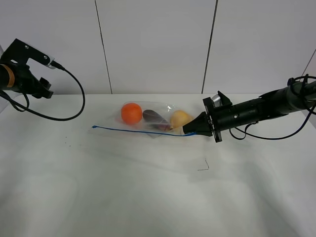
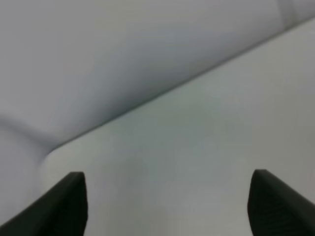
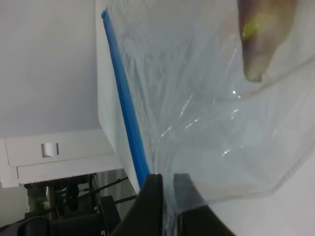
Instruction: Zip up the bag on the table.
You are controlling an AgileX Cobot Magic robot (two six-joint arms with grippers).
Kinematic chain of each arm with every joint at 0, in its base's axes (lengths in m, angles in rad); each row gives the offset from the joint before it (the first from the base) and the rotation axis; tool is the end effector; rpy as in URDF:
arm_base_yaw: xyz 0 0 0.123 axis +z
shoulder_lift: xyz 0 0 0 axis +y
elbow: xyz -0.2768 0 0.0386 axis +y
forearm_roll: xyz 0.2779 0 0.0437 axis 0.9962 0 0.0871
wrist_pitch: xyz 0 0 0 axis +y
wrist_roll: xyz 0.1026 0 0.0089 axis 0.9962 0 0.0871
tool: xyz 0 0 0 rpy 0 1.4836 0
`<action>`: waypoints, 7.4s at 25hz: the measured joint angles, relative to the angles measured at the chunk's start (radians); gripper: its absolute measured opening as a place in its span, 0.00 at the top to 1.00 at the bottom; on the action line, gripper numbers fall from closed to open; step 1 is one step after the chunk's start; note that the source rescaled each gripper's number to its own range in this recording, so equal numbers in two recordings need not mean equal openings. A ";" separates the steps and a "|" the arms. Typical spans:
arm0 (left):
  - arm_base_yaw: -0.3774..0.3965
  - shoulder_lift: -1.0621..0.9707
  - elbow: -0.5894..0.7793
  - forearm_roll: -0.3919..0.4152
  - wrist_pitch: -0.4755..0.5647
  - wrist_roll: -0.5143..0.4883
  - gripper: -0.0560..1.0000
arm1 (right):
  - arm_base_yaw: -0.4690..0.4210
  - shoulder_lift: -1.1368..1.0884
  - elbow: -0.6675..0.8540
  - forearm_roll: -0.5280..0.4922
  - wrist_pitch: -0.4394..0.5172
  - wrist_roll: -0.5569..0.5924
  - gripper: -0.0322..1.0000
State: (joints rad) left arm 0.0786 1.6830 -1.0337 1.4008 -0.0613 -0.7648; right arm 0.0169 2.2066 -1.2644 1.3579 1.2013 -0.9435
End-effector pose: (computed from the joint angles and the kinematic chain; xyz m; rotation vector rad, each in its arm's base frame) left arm 0.4039 0.0256 0.2066 0.6237 2.0496 0.3578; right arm 0.4016 0.1007 0.0824 -0.0873 2.5291 1.6424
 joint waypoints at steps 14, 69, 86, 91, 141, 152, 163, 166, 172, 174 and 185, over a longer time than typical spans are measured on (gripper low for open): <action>-0.025 0.000 -0.004 -0.681 0.647 0.336 0.07 | 0.000 0.000 0.000 0.000 0.000 0.000 0.96; -0.037 -1.247 0.532 -1.514 1.109 0.942 0.07 | 0.000 0.000 0.000 -0.010 0.000 0.000 0.96; -0.040 -1.685 0.536 -1.515 1.114 0.944 0.07 | 0.000 0.000 0.000 -0.010 0.000 0.000 0.96; -0.101 -1.688 0.536 -1.515 1.115 0.944 0.07 | 0.000 0.000 0.000 -0.010 0.000 0.000 0.96; -0.115 -1.691 0.542 -1.383 1.115 0.776 0.07 | 0.059 -0.359 -0.344 -1.245 0.008 0.835 0.00; -0.115 -1.691 0.542 -1.382 1.115 0.776 0.07 | 0.059 -0.684 0.072 -1.248 0.008 0.841 0.00; -0.115 -1.691 0.542 -1.382 1.115 0.776 0.07 | 0.060 -1.278 0.585 -1.251 -0.099 0.841 0.00; -0.115 -1.691 0.542 -1.382 1.115 0.776 0.07 | 0.060 -1.434 0.661 -1.244 -0.129 0.842 0.00; -0.115 -1.691 0.542 -1.382 1.115 0.776 0.07 | 0.060 -1.759 0.761 -1.244 -0.152 0.843 0.00; -0.115 -1.691 0.542 -1.382 1.115 0.776 0.07 | 0.060 -1.796 0.766 -1.244 -0.158 0.846 0.00; -0.115 -1.691 0.542 -1.382 1.115 0.776 0.07 | 0.060 -1.931 0.773 -1.330 -0.172 0.949 0.00</action>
State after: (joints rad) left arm -0.0368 -0.0078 -0.4921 0.0185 1.0540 0.0110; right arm 0.0771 0.2754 -0.4916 0.0282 1.0289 0.0058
